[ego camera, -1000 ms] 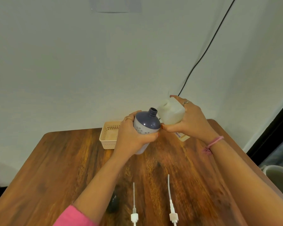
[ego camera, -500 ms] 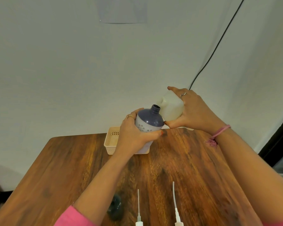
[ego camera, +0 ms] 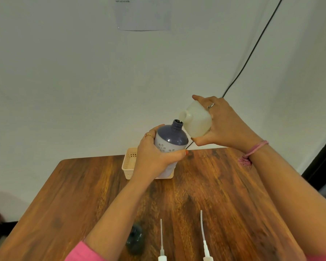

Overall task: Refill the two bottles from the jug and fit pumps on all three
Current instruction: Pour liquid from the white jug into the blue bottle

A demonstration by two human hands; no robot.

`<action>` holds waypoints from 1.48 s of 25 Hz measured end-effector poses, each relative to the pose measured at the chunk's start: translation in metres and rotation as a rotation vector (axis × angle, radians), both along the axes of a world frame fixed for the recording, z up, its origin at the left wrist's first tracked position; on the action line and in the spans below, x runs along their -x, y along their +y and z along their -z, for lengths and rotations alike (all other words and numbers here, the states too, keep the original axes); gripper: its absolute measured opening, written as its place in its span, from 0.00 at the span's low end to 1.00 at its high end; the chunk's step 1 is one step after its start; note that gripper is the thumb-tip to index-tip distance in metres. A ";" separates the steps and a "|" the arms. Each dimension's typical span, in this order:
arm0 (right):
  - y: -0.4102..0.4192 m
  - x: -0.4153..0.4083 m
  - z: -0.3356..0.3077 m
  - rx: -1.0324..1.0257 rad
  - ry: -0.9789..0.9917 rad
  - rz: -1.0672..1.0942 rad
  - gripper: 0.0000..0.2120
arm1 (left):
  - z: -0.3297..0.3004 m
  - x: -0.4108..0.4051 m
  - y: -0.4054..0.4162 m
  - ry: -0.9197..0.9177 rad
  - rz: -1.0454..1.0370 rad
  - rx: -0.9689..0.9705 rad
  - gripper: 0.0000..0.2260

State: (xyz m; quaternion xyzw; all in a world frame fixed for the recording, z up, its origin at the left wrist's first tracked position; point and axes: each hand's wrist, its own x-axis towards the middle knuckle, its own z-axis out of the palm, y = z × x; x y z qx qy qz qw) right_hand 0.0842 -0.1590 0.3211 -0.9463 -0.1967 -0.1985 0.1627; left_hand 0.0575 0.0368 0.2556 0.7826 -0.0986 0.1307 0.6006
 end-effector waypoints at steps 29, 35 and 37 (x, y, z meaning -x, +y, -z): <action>0.010 0.009 -0.006 0.060 -0.032 0.002 0.52 | 0.001 0.007 0.006 -0.012 -0.003 0.044 0.31; 0.010 0.008 -0.006 0.074 -0.032 0.003 0.52 | 0.002 0.005 0.006 -0.013 -0.014 0.032 0.32; 0.010 0.007 -0.006 0.082 -0.034 0.003 0.52 | 0.003 0.005 0.006 -0.015 -0.012 0.033 0.32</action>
